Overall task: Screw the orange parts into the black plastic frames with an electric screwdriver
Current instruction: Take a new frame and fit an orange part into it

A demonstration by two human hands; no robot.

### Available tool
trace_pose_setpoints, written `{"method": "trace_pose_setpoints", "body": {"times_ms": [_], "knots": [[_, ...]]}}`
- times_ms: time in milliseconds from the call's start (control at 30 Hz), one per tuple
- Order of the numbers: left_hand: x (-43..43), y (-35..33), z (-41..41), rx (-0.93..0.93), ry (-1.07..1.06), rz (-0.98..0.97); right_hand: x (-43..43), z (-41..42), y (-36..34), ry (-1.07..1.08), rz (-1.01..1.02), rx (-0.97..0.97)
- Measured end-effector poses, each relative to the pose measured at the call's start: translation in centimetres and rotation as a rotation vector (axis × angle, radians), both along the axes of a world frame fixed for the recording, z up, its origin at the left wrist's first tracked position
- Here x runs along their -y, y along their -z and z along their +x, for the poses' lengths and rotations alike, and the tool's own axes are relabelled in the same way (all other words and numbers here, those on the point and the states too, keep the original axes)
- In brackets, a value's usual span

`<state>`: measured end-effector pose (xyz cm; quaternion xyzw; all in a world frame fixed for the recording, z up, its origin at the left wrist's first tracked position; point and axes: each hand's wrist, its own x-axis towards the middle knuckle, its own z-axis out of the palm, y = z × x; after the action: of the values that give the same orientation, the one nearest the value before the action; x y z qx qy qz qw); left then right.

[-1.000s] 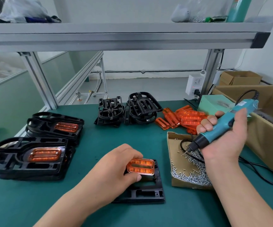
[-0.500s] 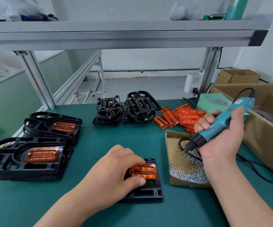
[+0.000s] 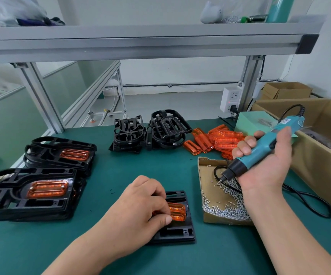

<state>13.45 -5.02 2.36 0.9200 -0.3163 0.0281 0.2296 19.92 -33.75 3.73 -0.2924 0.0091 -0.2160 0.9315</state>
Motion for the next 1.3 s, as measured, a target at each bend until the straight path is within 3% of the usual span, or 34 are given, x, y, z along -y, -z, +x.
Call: {"method": "trace_pose_setpoints", "body": {"times_ms": [400, 600, 833, 1300], "knots": [[0.4, 0.3, 0.1, 0.023, 0.044, 0.120, -0.1, -0.1, 0.0, -0.009, -0.010, 0.004], [-0.9, -0.2, 0.8, 0.057, -0.077, -0.050, 0.0, 0.0, 0.0, -0.003, 0.003, -0.005], [-1.1, 0.3, 0.6, -0.114, -0.045, 0.067, 0.1, 0.0, -0.1, 0.000, 0.018, -0.005], [-1.1, 0.2, 1.3, -0.173, -0.168, 0.114, 0.4, -0.1, -0.3, 0.026, 0.040, -0.005]]}}
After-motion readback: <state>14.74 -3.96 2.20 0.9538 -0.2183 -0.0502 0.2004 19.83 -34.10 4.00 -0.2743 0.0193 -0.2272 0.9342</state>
